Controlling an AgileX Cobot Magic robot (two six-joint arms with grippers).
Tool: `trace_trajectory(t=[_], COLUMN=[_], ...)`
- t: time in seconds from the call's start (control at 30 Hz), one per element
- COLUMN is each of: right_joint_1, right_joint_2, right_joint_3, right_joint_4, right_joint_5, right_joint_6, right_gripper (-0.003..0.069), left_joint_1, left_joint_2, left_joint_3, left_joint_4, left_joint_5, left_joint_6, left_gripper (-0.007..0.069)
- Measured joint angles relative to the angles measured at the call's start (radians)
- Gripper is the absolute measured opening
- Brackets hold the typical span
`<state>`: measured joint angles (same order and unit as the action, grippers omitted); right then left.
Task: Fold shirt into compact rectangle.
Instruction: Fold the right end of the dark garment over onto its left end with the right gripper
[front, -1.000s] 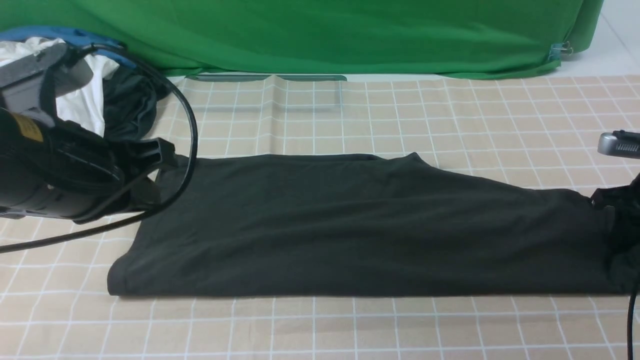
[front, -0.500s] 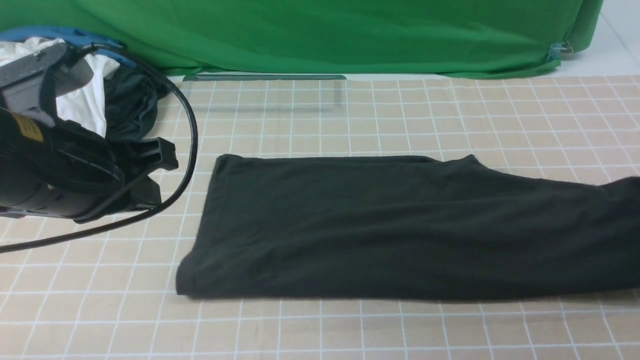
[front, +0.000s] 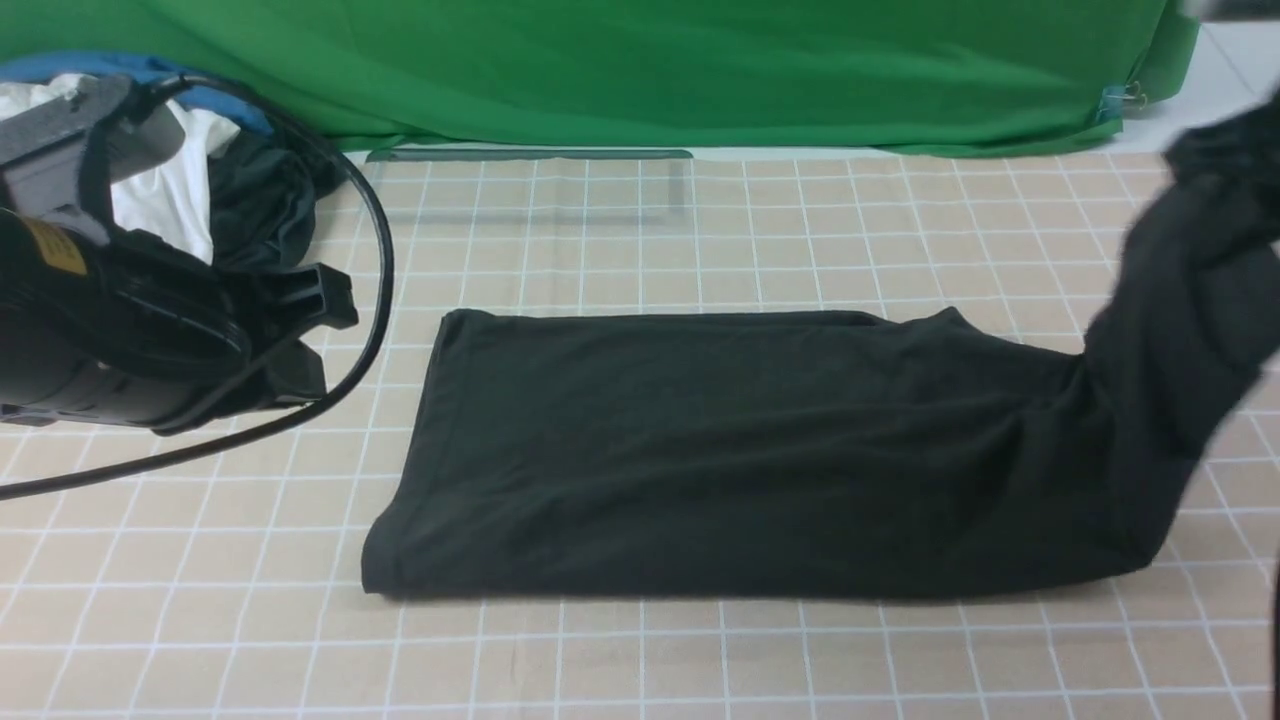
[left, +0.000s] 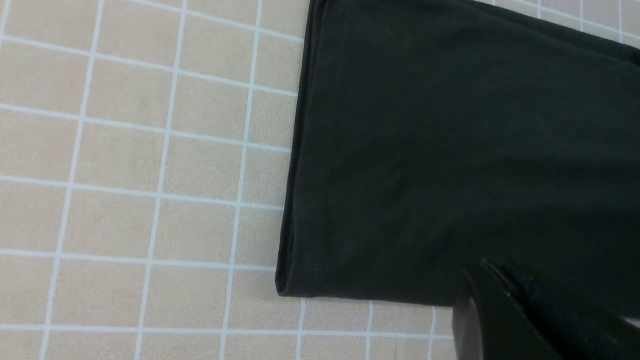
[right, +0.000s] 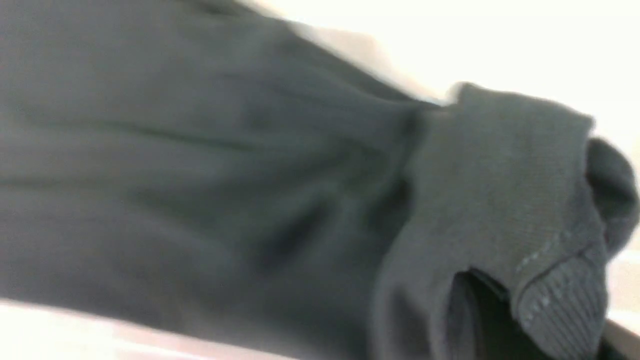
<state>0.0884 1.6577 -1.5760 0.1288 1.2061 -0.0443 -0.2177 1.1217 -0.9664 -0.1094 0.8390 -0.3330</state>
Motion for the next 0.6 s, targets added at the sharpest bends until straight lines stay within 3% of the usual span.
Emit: trace_trajectory(t=[0.33, 0.6], right_joint_1=[0.36, 0.497], right_joint_2=[0.066, 0.224], right_joint_3=[-0.114, -0.224], right_joint_4=[0.154, 0.262], right_joint_5=[-0.198, -0.292], right_joint_6=[0.108, 0.12], right_gripper=[0.0093, 0.0093], left_joint_1=[0.0, 0.0], left_joint_2=[0.0, 0.0], left_joint_3=[0.0, 0.003], left_joint_4=[-0.086, -0.093], left_joint_5=[-0.022, -0.022], left_joint_6=[0.056, 0.063], left_gripper=[0.0013, 0.0013])
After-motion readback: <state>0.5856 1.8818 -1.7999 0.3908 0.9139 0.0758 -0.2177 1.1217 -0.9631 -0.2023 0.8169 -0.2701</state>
